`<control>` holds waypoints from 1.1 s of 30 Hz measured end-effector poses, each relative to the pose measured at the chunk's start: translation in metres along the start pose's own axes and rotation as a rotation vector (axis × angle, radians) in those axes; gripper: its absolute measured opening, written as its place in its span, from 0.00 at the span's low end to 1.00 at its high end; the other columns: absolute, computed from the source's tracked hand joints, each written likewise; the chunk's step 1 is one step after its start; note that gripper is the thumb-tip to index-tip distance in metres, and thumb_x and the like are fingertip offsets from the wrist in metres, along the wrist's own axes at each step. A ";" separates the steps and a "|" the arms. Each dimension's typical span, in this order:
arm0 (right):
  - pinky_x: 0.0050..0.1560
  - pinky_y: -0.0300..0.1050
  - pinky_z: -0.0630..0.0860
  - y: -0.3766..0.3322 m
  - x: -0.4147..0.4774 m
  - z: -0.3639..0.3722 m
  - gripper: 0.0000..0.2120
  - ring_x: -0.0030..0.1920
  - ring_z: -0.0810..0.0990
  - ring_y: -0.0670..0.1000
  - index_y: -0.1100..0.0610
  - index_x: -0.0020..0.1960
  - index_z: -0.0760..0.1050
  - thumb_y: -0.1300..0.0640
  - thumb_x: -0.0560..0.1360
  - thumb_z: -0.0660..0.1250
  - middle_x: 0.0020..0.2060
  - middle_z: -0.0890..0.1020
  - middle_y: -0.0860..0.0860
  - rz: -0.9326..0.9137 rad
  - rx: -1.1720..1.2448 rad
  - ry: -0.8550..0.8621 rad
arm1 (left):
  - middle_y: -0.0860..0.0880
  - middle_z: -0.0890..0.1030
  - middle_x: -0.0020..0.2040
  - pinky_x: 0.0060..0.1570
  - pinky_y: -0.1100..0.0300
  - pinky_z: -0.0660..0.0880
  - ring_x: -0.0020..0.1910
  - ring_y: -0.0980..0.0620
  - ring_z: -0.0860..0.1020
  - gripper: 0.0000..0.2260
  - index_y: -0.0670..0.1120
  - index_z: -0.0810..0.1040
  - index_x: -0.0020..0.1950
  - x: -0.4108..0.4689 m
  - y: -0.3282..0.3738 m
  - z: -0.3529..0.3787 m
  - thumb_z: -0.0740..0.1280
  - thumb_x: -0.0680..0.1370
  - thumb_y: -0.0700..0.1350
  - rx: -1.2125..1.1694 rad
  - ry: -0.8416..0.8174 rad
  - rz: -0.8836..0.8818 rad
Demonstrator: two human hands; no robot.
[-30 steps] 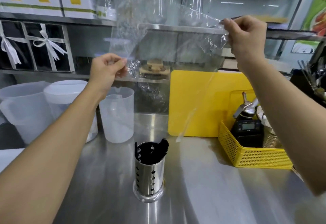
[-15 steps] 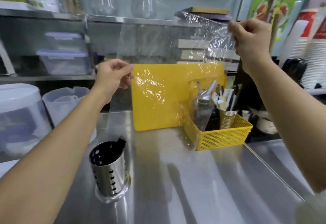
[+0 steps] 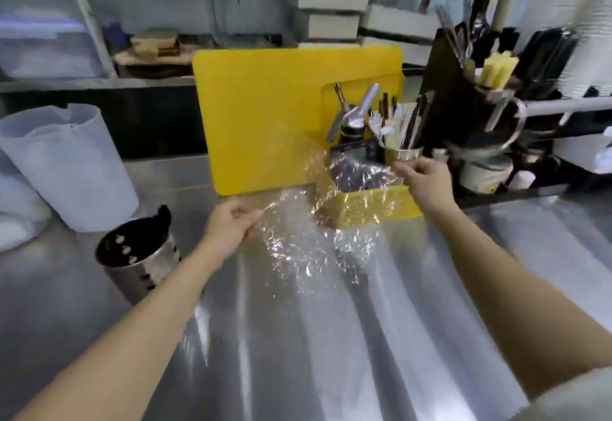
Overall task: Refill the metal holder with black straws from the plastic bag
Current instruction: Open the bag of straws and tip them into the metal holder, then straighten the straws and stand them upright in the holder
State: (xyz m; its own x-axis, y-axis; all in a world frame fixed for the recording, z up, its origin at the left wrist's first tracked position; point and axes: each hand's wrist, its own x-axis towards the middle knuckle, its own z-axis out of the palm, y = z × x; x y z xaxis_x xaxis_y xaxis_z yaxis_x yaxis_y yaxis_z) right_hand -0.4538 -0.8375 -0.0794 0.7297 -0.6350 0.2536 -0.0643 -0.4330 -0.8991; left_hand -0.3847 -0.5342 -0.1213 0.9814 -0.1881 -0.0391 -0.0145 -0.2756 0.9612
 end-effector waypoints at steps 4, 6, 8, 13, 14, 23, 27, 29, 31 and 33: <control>0.32 0.44 0.61 0.064 -0.024 0.010 0.14 0.27 0.65 0.47 0.64 0.34 0.73 0.56 0.74 0.67 0.25 0.69 0.53 0.136 -0.089 -0.098 | 0.46 0.76 0.38 0.36 0.56 0.69 0.33 0.49 0.72 0.08 0.52 0.72 0.42 -0.002 -0.048 0.015 0.71 0.72 0.45 0.133 0.017 -0.051; 0.31 0.43 0.60 0.089 -0.036 0.012 0.17 0.27 0.63 0.48 0.62 0.29 0.68 0.57 0.74 0.67 0.24 0.67 0.52 0.149 -0.122 -0.151 | 0.45 0.77 0.39 0.39 0.53 0.70 0.36 0.47 0.73 0.08 0.52 0.73 0.43 -0.004 -0.070 0.020 0.72 0.70 0.47 0.164 0.004 -0.101; 0.28 0.44 0.57 0.110 -0.043 0.014 0.22 0.27 0.61 0.49 0.56 0.26 0.61 0.57 0.75 0.66 0.23 0.64 0.51 0.167 -0.210 -0.185 | 0.45 0.78 0.39 0.41 0.53 0.71 0.37 0.47 0.74 0.09 0.49 0.75 0.45 -0.009 -0.086 0.027 0.73 0.70 0.48 0.205 -0.001 -0.145; 0.36 0.46 0.64 0.150 -0.047 0.020 0.18 0.33 0.70 0.54 0.56 0.29 0.67 0.54 0.75 0.66 0.25 0.70 0.50 0.225 -0.324 -0.189 | 0.49 0.73 0.37 0.34 0.66 0.67 0.35 0.51 0.71 0.07 0.45 0.73 0.46 -0.020 -0.105 0.049 0.70 0.73 0.39 0.155 0.011 -0.176; 0.37 0.46 0.66 0.155 -0.047 0.019 0.15 0.36 0.73 0.56 0.57 0.31 0.70 0.54 0.75 0.66 0.27 0.73 0.52 0.234 -0.356 -0.181 | 0.49 0.74 0.38 0.34 0.70 0.67 0.37 0.51 0.72 0.08 0.43 0.73 0.49 -0.021 -0.105 0.050 0.70 0.73 0.39 0.152 0.024 -0.173; 0.50 0.53 0.72 0.118 -0.037 0.037 0.21 0.56 0.76 0.64 0.61 0.61 0.71 0.47 0.76 0.61 0.57 0.78 0.61 0.022 -0.701 -0.240 | 0.48 0.79 0.45 0.49 0.61 0.74 0.44 0.50 0.77 0.12 0.43 0.77 0.55 -0.023 -0.071 0.004 0.70 0.73 0.44 0.342 -0.032 -0.069; 0.46 0.52 0.72 0.055 -0.043 0.086 0.24 0.51 0.77 0.61 0.62 0.60 0.71 0.44 0.74 0.64 0.53 0.79 0.60 -0.123 -0.515 -0.340 | 0.52 0.81 0.48 0.55 0.53 0.75 0.49 0.53 0.79 0.13 0.50 0.77 0.55 -0.031 -0.031 -0.046 0.68 0.73 0.53 0.511 -0.009 0.091; 0.45 0.49 0.72 0.020 -0.056 0.115 0.25 0.49 0.77 0.57 0.60 0.61 0.71 0.43 0.73 0.65 0.51 0.80 0.56 -0.192 -0.425 -0.414 | 0.52 0.81 0.50 0.55 0.54 0.75 0.50 0.54 0.79 0.13 0.50 0.77 0.56 -0.041 -0.010 -0.072 0.67 0.74 0.52 0.573 0.011 0.165; 0.47 0.49 0.74 -0.013 -0.074 0.143 0.25 0.49 0.77 0.52 0.58 0.63 0.71 0.44 0.73 0.66 0.50 0.78 0.53 -0.228 -0.311 -0.525 | 0.53 0.81 0.48 0.54 0.54 0.75 0.49 0.55 0.79 0.11 0.49 0.78 0.55 -0.051 0.007 -0.097 0.66 0.75 0.51 0.580 0.049 0.243; 0.53 0.50 0.75 -0.041 -0.092 0.170 0.25 0.52 0.77 0.52 0.57 0.64 0.70 0.45 0.72 0.67 0.52 0.78 0.53 -0.238 -0.195 -0.641 | 0.56 0.81 0.46 0.54 0.54 0.76 0.48 0.56 0.79 0.10 0.50 0.79 0.53 -0.061 0.020 -0.122 0.66 0.74 0.51 0.575 0.100 0.317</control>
State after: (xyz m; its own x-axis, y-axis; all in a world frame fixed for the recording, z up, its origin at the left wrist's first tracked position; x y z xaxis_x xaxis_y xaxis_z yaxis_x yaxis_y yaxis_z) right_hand -0.4024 -0.6529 -0.1260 0.9920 -0.0332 0.1217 0.0699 -0.6582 -0.7496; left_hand -0.4214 -0.4136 -0.0666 0.9253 -0.2626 0.2738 -0.3786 -0.6856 0.6218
